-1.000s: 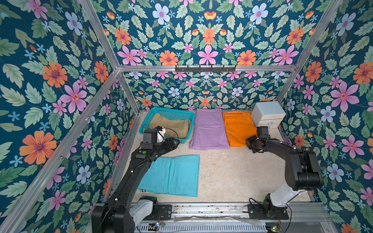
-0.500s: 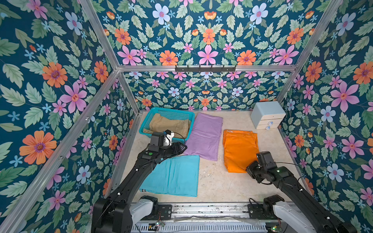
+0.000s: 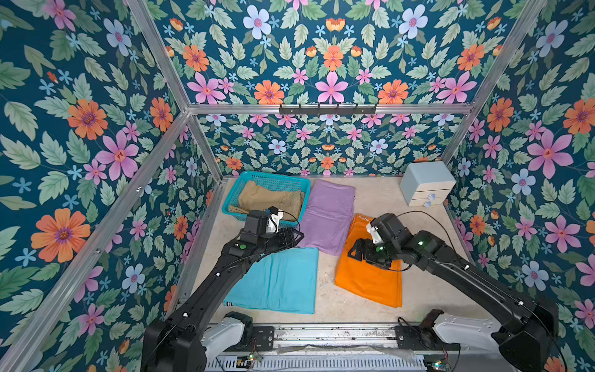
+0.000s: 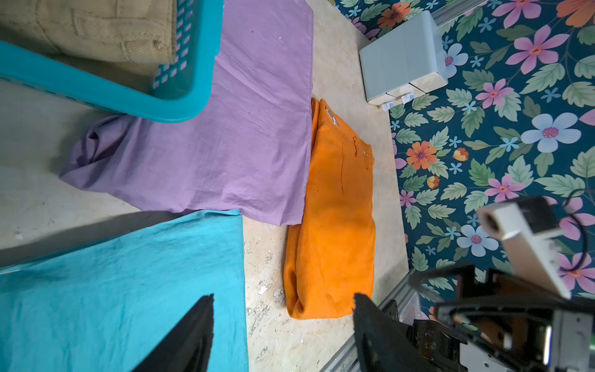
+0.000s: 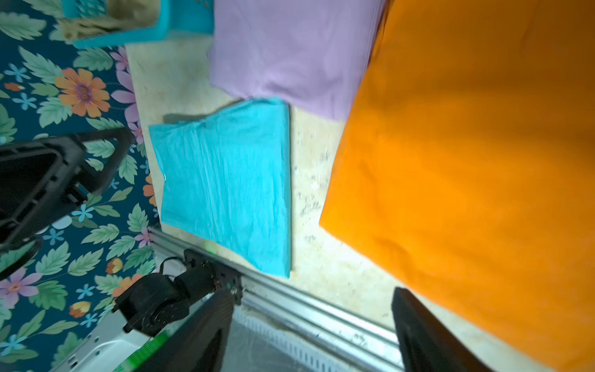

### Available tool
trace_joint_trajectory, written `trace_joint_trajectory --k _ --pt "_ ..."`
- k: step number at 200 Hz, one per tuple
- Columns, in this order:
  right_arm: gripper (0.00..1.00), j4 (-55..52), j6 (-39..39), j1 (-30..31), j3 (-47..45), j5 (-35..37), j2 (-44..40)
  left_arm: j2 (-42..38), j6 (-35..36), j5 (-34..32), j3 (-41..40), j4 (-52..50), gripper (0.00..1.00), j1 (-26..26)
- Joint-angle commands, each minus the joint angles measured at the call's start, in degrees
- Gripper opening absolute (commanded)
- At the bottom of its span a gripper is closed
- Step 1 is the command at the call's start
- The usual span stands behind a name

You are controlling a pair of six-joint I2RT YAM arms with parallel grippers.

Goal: Put the folded long pants in the basket
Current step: Move the long pant to the center of the board, then pick up the long pant at the center of the board.

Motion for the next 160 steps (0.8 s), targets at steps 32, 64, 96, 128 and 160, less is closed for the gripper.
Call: trace_joint_trajectory --k 32,64,96,128,160 --pt "0.85 9.06 -20.63 -27.04 6.30 -6.27 15.64 -1.41 -1.66 -1.04 -1.27 -4.20 0.72 -1.56" --pt "0.87 1.61 -29.21 -30.43 20.48 -1.97 32.20 -3.67 -3.51 -1.39 -4.00 -4.57 0.72 -3.06" --pt "0.97 -5.93 -37.05 -31.03 33.64 1.58 45.33 -3.99 -3.84 -1.22 -5.69 -4.66 0.72 -3.79" --pt "0.99 -8.78 -38.66 -32.05 41.47 -1.85 55.06 -3.64 -3.45 -1.39 -6.25 -4.66 0.72 -4.34" --pt "0.98 -9.88 -41.07 -32.27 44.63 -7.84 60.77 -2.53 -2.70 -1.17 -6.16 -5.09 0.72 -4.53"
